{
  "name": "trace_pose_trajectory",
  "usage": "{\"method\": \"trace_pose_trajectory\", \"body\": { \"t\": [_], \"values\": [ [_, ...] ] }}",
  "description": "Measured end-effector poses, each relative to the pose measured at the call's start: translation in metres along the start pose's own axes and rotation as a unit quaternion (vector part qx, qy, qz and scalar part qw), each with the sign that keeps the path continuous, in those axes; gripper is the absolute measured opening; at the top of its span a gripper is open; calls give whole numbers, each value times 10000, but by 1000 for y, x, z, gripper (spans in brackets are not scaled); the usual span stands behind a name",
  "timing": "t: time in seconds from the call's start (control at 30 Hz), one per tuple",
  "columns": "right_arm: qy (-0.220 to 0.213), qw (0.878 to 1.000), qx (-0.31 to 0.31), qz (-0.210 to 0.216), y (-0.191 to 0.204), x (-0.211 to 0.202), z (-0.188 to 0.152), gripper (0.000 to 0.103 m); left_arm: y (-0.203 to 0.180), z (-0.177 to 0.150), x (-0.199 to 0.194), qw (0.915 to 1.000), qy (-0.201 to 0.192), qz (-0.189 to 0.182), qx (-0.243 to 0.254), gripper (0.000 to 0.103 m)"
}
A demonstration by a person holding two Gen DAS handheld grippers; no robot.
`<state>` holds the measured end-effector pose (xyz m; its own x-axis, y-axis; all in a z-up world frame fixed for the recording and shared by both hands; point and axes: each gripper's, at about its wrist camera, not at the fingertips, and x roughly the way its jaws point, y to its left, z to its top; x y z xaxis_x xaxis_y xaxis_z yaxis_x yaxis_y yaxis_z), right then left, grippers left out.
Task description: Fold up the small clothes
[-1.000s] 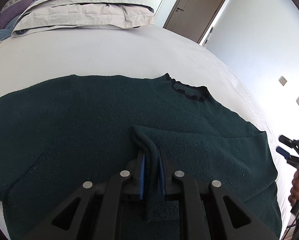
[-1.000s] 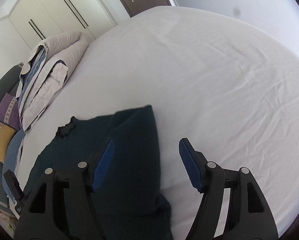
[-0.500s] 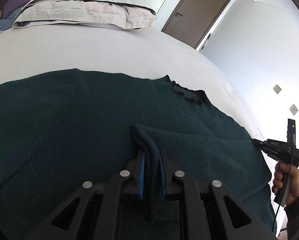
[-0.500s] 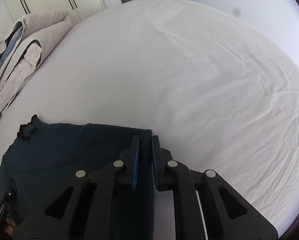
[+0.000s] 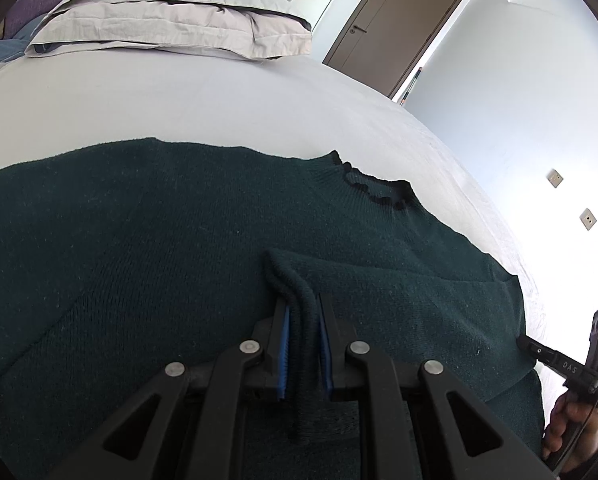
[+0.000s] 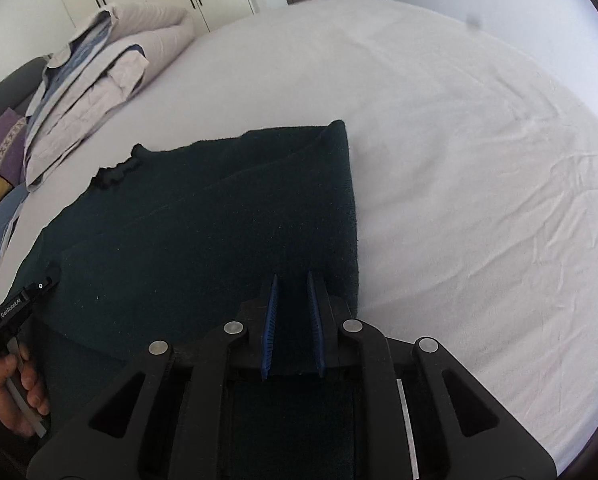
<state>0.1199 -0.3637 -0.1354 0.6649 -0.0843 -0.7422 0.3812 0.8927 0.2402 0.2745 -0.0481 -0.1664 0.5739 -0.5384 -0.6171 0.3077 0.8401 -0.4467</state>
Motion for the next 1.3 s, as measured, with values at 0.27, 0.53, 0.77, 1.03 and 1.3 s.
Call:
{"method": "trace_pose_trajectory", "body": {
  "t": [0.27,0.53,0.77,1.03,1.3],
  "values": [
    [-664,9975,-227,-85,25,-86,-12,43,38,12,-77,9971,-348,-128,-661,67],
    [-872,9876,-435,1229,113,-139,-25,72,224,-45,-224,9388,-1219,-44,-3220,72],
    [-542,9773,-484,1991,183,-147,-38,72,343,-88,-301,8600,-1966,66,-4708,72],
    [-509,9765,-464,2042,209,-152,-54,70,365,-89,-295,8293,-2227,46,-5125,55],
    [-551,9782,-190,1993,177,-153,-58,61,377,-68,-291,8176,-2206,724,-5269,8]
  ]
}}
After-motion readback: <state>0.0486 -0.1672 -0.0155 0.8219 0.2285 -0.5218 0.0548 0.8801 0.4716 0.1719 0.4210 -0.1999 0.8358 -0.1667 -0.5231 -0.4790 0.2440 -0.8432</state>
